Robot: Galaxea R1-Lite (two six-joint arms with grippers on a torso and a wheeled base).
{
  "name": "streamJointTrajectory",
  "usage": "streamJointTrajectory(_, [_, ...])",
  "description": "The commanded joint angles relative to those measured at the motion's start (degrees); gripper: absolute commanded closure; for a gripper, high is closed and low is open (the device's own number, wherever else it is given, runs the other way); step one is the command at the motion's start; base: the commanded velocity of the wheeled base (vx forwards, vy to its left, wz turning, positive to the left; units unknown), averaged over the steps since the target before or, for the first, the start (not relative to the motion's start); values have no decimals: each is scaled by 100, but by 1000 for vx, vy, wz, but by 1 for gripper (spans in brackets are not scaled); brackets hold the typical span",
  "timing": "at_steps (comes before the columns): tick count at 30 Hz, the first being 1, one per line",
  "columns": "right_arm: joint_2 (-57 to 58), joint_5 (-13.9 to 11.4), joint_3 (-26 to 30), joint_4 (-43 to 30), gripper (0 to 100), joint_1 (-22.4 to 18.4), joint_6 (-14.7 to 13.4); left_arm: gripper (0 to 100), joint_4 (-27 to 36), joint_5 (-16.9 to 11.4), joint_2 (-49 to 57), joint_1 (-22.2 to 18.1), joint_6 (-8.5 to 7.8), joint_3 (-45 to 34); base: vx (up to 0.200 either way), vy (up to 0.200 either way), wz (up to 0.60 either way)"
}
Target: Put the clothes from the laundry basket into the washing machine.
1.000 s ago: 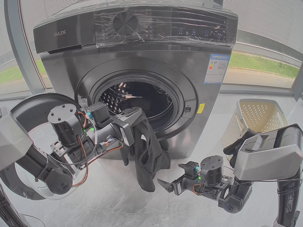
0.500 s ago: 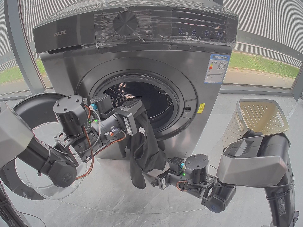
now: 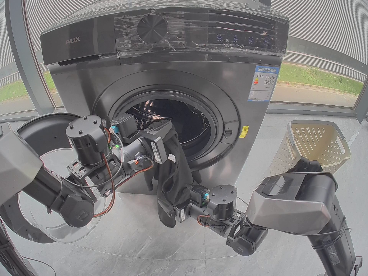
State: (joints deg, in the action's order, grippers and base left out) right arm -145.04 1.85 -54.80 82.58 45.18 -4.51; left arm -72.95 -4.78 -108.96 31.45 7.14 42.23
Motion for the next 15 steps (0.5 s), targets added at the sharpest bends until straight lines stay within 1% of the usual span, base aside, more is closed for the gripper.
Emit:
streamJointTrajectory(1, [-305, 184, -330, -40, 0, 0, -24, 100, -18, 3, 6, 1, 6, -30, 0, 0, 0])
streamJointTrajectory(2, [-384, 281, -479, -75, 0, -18, -85, 100, -18, 3, 6, 1, 6, -39, 0, 0, 0])
streamJointTrajectory(3, [-419, 316, -541, -102, 0, -27, -103, 100, -26, 3, 6, 1, 6, -48, 0, 0, 0])
streamJointTrajectory(8, [-481, 351, -725, -110, 0, -53, -164, 100, -35, 3, 24, 1, 6, -92, 0, 0, 0])
streamJointTrajectory(10, [-472, 500, -743, -110, 0, -62, -217, 100, -44, 3, 33, 1, 6, -101, 0, 0, 0])
streamJointTrajectory(11, [-472, 527, -743, -110, 100, -62, -226, 100, -44, 3, 33, 1, 6, -101, 0, 0, 0])
streamJointTrajectory(15, [-455, 562, -769, -67, 100, -97, -287, 100, -62, 3, 15, -7, 6, -145, 0, 0, 0])
